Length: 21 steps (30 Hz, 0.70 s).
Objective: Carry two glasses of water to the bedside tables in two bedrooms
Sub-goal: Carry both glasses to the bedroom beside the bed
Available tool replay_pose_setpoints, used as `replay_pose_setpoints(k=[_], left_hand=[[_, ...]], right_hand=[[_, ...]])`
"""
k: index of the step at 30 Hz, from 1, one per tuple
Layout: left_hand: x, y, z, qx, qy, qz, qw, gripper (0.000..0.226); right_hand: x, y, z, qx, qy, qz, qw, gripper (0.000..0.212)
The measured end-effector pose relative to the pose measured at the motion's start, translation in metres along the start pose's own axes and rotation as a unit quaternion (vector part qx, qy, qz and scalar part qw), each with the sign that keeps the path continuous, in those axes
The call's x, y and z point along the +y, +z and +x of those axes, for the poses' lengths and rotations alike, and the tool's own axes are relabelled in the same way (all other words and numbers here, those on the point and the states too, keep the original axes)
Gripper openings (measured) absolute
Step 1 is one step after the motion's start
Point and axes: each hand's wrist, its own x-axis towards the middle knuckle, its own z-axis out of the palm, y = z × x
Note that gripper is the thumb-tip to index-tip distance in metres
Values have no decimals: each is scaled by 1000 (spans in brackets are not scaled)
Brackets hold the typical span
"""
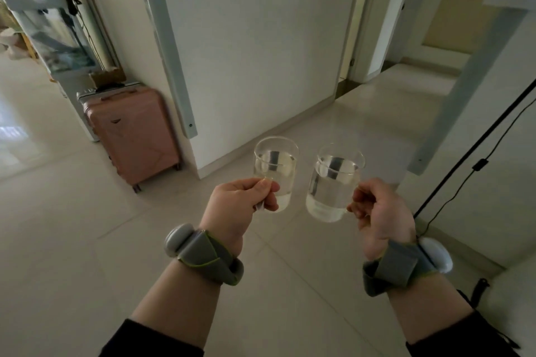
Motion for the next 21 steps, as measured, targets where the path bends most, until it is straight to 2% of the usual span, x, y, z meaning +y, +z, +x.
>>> replay_pose_setpoints(k=[5,7,9,12,21], left_hand=[[21,2,107,-38,15,8,999,25],[27,8,142,-51,13,9,999,24],[31,16,168,-58,9,6,998,23],[31,37,222,-74,6,3,997,22],[45,115,374,-95,13,9,995,25]], right_hand=[[-17,47,72,2,10,-16,1000,29],[-20,56,97,19,-6,-17,1000,25],[-20,60,118,-2,-40,-3,999,30],[-20,65,170,-12,-72,20,997,36],[-43,78,333,-2,-84,17,996,32]])
